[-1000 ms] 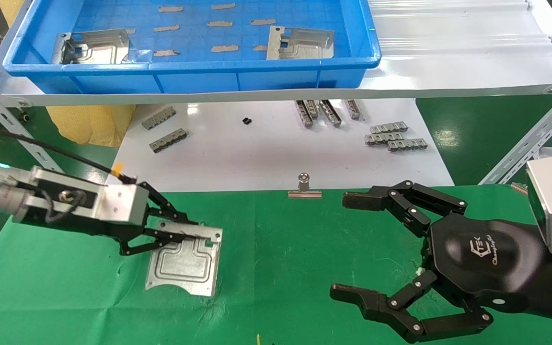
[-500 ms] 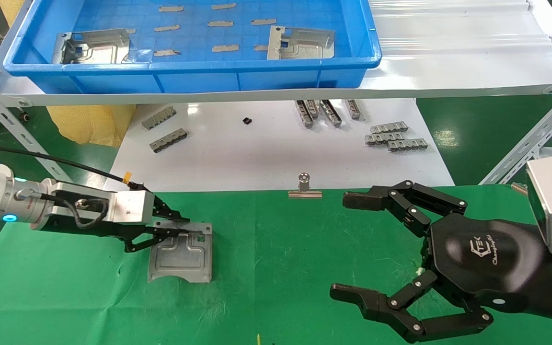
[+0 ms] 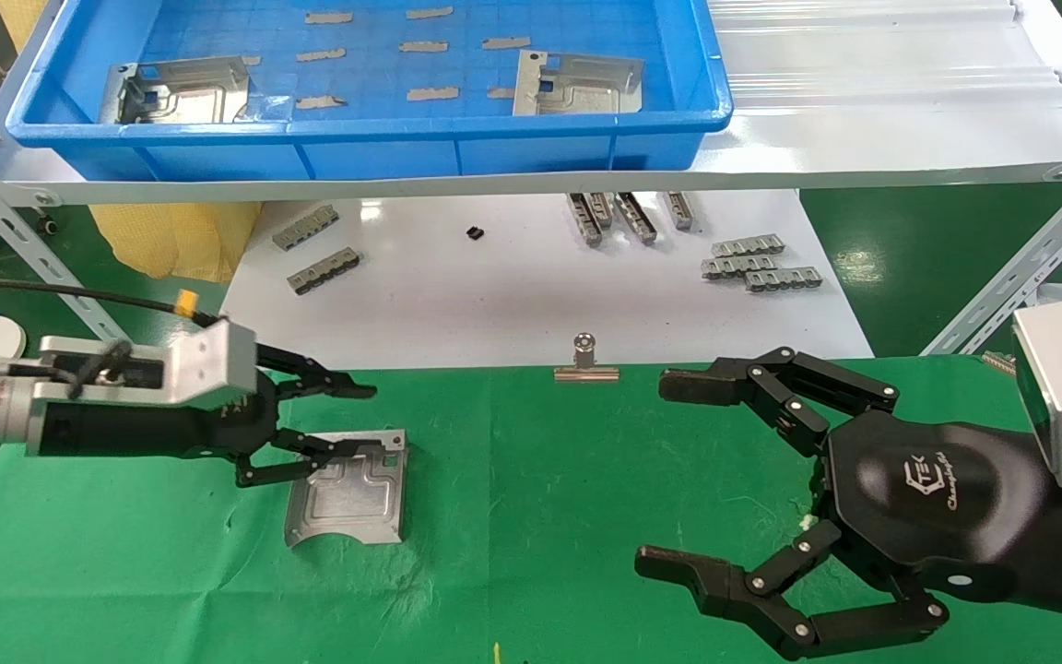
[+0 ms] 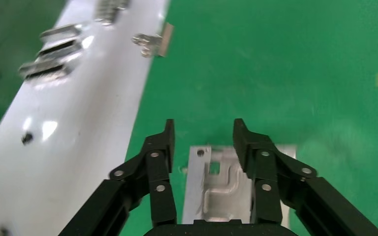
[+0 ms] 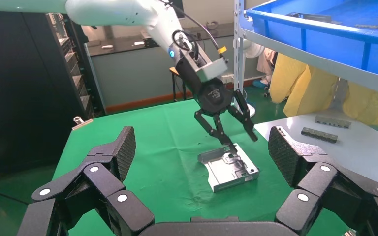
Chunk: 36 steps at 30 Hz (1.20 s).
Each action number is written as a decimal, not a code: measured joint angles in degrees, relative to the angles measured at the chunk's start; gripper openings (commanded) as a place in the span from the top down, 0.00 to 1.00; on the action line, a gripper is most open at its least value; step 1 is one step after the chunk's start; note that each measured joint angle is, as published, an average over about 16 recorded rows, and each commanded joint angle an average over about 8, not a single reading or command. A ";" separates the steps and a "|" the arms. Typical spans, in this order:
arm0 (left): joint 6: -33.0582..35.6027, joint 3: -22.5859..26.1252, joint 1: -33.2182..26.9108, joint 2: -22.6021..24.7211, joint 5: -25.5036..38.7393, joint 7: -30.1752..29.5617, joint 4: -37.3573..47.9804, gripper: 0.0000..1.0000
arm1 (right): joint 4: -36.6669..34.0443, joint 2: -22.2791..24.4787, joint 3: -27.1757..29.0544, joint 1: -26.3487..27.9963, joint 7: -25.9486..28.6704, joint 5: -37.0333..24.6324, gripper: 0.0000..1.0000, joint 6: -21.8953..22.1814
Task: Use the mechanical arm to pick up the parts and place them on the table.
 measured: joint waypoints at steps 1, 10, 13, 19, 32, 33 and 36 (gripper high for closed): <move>0.26 -0.29 0.14 -0.15 -0.43 -0.34 0.37 0.00 | 0.00 0.00 0.00 0.00 0.00 0.00 0.00 0.00; 0.85 -1.66 1.20 -0.92 -2.42 -2.26 1.28 0.00 | -0.01 0.00 0.00 -0.01 0.00 0.00 0.00 0.01; 0.76 -1.96 1.76 -1.23 -2.78 -2.78 -0.03 0.00 | -0.01 0.00 0.00 -0.01 0.00 0.00 0.00 0.01; 0.45 -3.33 4.00 -2.54 -4.34 -5.40 -4.71 0.00 | -0.01 0.00 0.00 -0.01 0.00 0.00 0.00 0.01; -0.58 -8.72 12.30 -7.39 -10.63 -15.49 -20.37 0.00 | -0.01 0.00 0.00 -0.01 0.00 0.01 0.00 0.01; -0.67 -9.15 12.97 -7.78 -11.13 -16.30 -21.64 0.00 | -0.01 0.00 0.00 -0.01 0.00 0.01 0.00 0.01; -0.92 -10.44 14.96 -8.95 -12.63 -18.72 -25.41 0.00 | -0.01 0.00 0.00 -0.01 0.00 0.01 0.00 0.01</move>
